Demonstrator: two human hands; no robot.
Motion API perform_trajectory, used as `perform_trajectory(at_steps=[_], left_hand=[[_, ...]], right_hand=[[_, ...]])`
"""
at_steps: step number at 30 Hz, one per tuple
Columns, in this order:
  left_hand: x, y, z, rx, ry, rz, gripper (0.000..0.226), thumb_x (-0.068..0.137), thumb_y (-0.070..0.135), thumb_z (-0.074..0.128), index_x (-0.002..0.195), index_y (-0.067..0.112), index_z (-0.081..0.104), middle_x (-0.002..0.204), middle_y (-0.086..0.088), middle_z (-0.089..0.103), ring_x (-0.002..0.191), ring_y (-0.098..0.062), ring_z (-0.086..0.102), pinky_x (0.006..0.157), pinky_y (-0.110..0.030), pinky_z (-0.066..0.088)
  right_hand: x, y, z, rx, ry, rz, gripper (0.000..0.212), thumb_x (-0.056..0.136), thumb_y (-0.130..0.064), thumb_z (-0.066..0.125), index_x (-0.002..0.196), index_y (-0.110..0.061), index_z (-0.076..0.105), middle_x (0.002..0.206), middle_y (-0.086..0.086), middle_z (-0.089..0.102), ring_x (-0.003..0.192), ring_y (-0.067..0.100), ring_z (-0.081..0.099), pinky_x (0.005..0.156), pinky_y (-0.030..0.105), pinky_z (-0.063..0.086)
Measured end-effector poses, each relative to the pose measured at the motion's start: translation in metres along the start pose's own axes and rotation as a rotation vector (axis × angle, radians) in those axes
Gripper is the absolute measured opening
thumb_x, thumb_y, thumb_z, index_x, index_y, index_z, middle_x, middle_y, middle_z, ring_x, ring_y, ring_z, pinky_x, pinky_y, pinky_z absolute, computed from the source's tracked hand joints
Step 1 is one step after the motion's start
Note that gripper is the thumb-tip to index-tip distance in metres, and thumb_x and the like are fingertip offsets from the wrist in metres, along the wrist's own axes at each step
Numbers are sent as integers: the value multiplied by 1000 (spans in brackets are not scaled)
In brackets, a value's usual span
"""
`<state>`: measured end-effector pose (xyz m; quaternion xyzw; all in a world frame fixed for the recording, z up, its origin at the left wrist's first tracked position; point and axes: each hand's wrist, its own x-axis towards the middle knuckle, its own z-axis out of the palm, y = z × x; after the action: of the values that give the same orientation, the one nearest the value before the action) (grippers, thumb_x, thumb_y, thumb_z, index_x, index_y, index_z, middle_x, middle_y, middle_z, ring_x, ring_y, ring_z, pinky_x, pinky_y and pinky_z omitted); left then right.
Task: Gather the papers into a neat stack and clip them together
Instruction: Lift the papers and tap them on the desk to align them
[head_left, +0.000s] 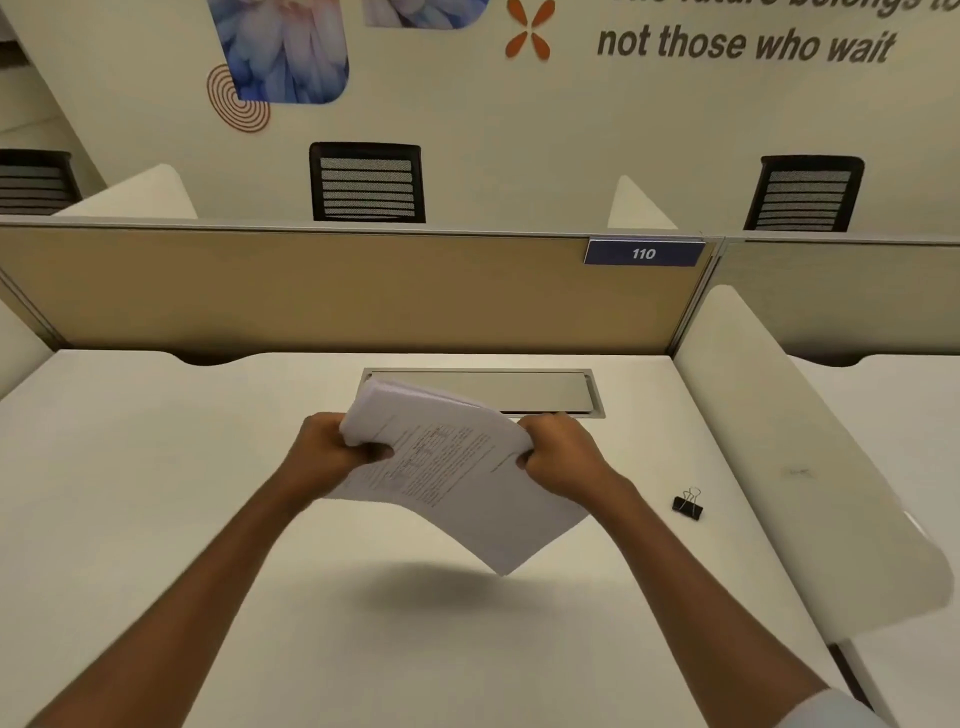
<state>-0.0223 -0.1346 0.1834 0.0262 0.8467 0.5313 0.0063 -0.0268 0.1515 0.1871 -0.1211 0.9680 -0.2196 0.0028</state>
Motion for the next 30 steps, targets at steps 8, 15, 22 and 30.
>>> perform_trajectory(at_steps=[8,15,22,30], left_hand=[[-14,-44,27,-316,164,-175,13,67,5,80,71,13,71,60,7,73,70,-30,66,64,-34,52],[-18,-77,39,-547,219,-304,13,73,-6,73,84,1,71,85,-19,70,81,-38,66,75,-47,55],[-15,-85,37,-575,148,-334,12,75,-5,70,80,6,72,77,-11,73,77,-34,64,71,-45,53],[-13,-81,33,-614,41,-334,35,63,5,75,98,5,69,91,-17,75,81,-37,73,67,-43,61]], right_hand=[[-1,40,-8,363,-178,143,20,62,-24,83,70,-16,67,71,-1,64,67,15,57,59,28,43],[-19,63,36,1320,-45,161,52,50,-28,83,92,0,70,86,10,71,83,25,64,71,30,49],[-25,67,56,1352,58,154,81,53,-42,75,118,4,59,118,20,65,111,31,62,97,49,49],[-25,59,43,1312,-2,141,64,61,-35,79,111,0,58,105,16,67,91,29,65,75,45,54]])
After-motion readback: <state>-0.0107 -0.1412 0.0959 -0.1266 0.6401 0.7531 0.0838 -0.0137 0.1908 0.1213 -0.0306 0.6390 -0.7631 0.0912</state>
